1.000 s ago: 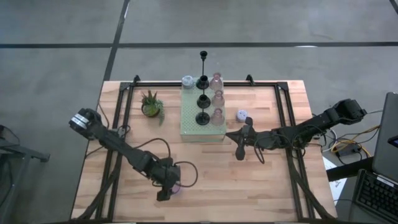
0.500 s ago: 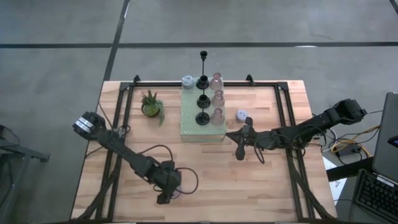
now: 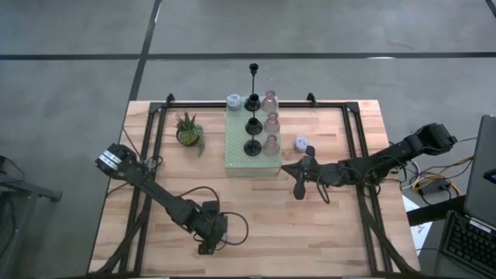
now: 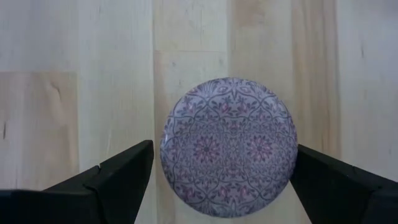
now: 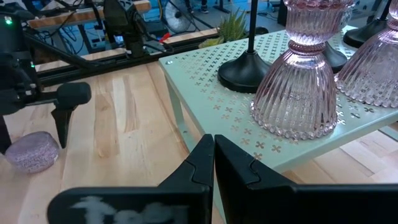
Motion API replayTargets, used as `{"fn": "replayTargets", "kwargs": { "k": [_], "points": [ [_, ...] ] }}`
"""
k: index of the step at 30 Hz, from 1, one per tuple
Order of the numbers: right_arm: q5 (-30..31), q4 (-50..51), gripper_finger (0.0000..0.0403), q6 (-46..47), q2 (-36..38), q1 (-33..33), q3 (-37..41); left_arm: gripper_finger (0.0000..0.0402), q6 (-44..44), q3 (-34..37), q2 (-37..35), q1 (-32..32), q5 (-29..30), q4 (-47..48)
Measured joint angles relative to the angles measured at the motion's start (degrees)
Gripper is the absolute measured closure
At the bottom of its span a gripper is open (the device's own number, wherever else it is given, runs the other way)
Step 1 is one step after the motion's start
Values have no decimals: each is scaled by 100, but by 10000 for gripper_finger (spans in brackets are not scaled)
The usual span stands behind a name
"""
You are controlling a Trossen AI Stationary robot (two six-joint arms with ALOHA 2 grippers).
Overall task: Pick & Place candle stick holders
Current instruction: Put the pink patterned scented candle on the shelf
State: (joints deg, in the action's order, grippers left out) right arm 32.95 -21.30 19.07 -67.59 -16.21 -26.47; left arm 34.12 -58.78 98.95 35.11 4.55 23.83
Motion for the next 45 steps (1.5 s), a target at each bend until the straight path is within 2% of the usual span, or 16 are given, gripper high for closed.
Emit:
{"fn": "replayTargets", "kwargs": {
  "k": [8, 29, 39, 45],
  "points": [
    [0, -1, 394, 0, 0, 0, 1, 44, 73, 0, 11, 0, 211, -99],
    [0, -2, 394, 0, 0, 0, -1, 46, 200, 118, 125, -13, 312, -394],
    [0, 0, 394, 0, 0, 0, 1, 99, 197, 118, 125, -13, 448, -489],
    [0, 0, 394, 0, 0, 0, 1, 80, 204, 118, 125, -13, 446, -489]
  ]
}}
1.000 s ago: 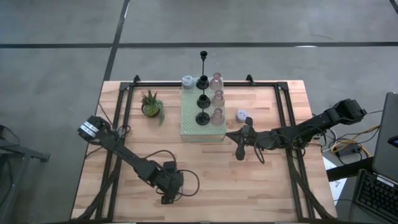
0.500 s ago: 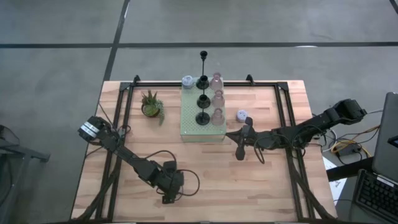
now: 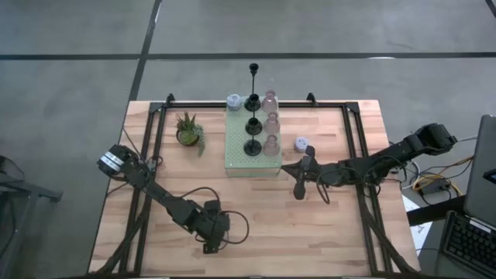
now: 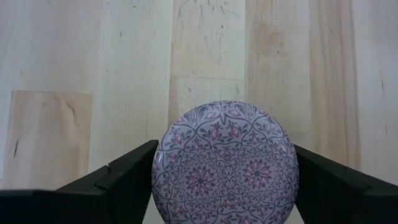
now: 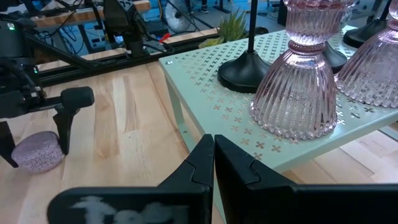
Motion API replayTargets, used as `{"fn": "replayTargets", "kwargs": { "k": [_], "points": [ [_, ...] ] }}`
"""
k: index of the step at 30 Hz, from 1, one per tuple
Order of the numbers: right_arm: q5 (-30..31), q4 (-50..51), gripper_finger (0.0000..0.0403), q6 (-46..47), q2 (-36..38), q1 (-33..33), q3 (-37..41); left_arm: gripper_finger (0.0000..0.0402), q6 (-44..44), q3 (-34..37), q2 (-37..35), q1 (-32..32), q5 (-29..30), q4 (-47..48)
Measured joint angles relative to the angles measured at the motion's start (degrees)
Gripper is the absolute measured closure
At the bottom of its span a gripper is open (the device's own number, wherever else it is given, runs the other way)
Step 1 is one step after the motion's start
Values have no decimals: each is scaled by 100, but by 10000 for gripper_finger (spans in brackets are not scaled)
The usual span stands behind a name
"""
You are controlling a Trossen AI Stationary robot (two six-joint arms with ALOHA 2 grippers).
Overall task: Pick & Place candle stick holders
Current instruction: Put the pink patterned scented candle on the shelf
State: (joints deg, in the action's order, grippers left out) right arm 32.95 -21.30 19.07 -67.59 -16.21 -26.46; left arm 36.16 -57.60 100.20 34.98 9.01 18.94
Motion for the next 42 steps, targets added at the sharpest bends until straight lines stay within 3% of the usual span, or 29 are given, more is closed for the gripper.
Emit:
{"fn": "replayTargets", "kwargs": {
  "k": [10, 16, 27, 34, 42],
  "points": [
    [0, 0, 394, 0, 0, 0, 0, 97, -22, 0, 0, -4, -6, 0],
    [0, 0, 394, 0, 0, 0, 0, 87, -30, 0, -86, -8, -13, 249],
    [0, -2, 394, 0, 0, -2, 0, 87, -234, -34, -984, -278, 103, 895],
    [0, -2, 394, 0, 0, 0, -2, 88, -479, -262, -1824, -965, 374, 1842],
    [0, -4, 394, 0, 0, 0, 0, 86, -1598, -661, -2442, -2426, 449, 2112]
  ]
}}
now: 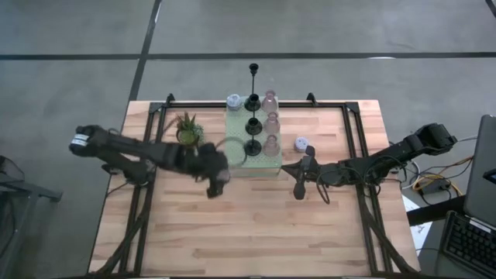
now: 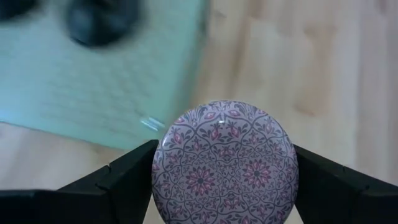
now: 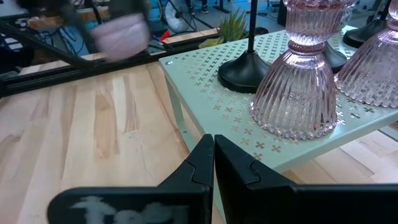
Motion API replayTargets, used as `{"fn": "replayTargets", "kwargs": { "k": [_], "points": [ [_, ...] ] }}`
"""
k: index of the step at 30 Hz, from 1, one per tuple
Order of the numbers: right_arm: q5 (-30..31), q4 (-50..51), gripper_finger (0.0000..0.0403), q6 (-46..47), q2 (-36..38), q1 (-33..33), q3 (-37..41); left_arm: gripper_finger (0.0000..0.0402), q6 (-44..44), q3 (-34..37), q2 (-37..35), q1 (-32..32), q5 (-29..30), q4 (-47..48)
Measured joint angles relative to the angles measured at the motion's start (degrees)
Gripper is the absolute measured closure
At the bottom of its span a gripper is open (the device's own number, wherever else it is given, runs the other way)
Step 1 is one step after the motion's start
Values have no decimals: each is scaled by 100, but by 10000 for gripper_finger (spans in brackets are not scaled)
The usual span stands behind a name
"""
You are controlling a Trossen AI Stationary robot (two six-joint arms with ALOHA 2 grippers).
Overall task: Pick & Place candle stick holders
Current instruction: Put the pink patterned scented candle on the shelf
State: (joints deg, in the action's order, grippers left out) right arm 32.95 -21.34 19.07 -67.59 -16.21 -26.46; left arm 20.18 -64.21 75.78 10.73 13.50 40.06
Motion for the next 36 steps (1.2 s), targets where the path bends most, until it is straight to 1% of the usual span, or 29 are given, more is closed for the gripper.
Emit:
{"fn": "replayTargets", "kwargs": {
  "k": [5, 9, 16, 25, 30, 36],
  "points": [
    [0, 4, 394, 0, 0, 0, 0, 86, -639, -449, 50, -994, -124, 6],
    [0, 2, 394, 0, 0, 0, 0, 85, -951, -791, 244, -1769, -491, 85],
    [0, -6, 394, 0, 0, 0, -1, 85, -1112, -1194, 640, -2883, -841, 304],
    [0, -2, 394, 0, 0, 0, -2, 85, -1424, -1663, 1365, -3572, -994, 291],
    [0, 2, 394, 0, 0, -2, 0, 85, -1400, -2030, 1818, -3786, -1012, 288],
    [0, 2, 394, 0, 0, -1, 0, 85, -1415, -2257, 2142, -3868, -995, 292]
  ]
}}
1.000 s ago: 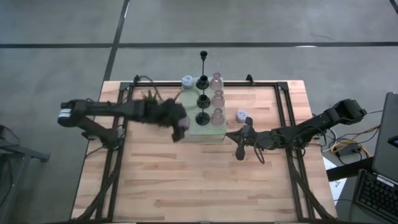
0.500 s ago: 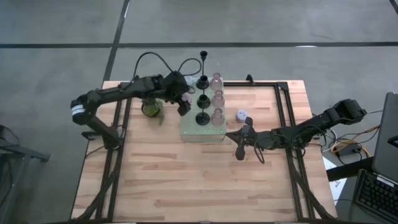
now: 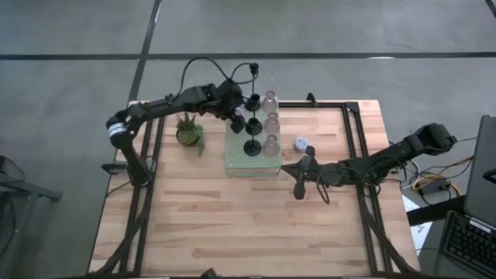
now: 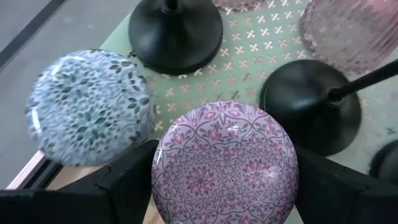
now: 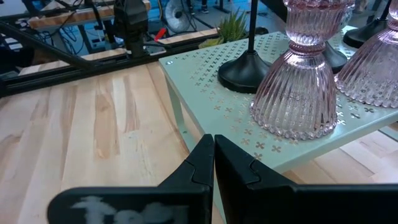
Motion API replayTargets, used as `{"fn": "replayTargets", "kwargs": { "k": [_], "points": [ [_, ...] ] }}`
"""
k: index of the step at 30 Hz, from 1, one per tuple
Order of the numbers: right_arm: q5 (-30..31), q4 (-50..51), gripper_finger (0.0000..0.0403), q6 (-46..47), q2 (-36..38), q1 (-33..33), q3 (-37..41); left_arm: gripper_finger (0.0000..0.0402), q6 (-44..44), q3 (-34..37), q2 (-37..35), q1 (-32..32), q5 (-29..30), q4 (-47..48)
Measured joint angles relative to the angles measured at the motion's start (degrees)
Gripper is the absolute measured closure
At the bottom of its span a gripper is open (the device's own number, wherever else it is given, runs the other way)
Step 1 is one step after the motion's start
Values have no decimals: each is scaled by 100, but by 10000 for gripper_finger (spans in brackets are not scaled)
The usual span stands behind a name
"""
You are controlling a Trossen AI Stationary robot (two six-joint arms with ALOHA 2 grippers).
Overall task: Pick & Place candle stick holders
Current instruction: Put the pink patterned scented candle on the shelf
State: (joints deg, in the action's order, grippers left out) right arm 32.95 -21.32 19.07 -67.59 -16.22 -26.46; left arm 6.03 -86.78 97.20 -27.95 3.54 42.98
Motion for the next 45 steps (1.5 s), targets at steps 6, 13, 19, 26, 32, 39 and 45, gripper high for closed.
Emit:
{"fn": "replayTargets", "kwargs": {
  "k": [6, 13, 19, 26, 32, 39, 45],
  "points": [
    [0, 0, 394, 0, 0, 0, -2, 85, -25, -33, 148, -44, -1, -35],
    [2, 2, 394, 0, 0, -1, -2, 85, 163, -31, 115, -45, -161, -6],
    [0, 1, 394, 0, 0, 0, -1, 84, 164, -31, 100, -42, -159, -5],
    [0, 1, 394, 0, 0, 0, -1, 78, 357, -29, 100, -30, -124, -6],
    [0, 0, 394, 0, 0, 1, -2, 59, 466, -24, 100, 20, -72, -5],
    [0, 0, 394, 0, 0, 1, 0, 31, 576, -27, 96, 87, 463, 106],
    [0, 0, 394, 0, 0, -1, -1, 30, 576, -57, 69, 100, -432, 278]
  ]
}}
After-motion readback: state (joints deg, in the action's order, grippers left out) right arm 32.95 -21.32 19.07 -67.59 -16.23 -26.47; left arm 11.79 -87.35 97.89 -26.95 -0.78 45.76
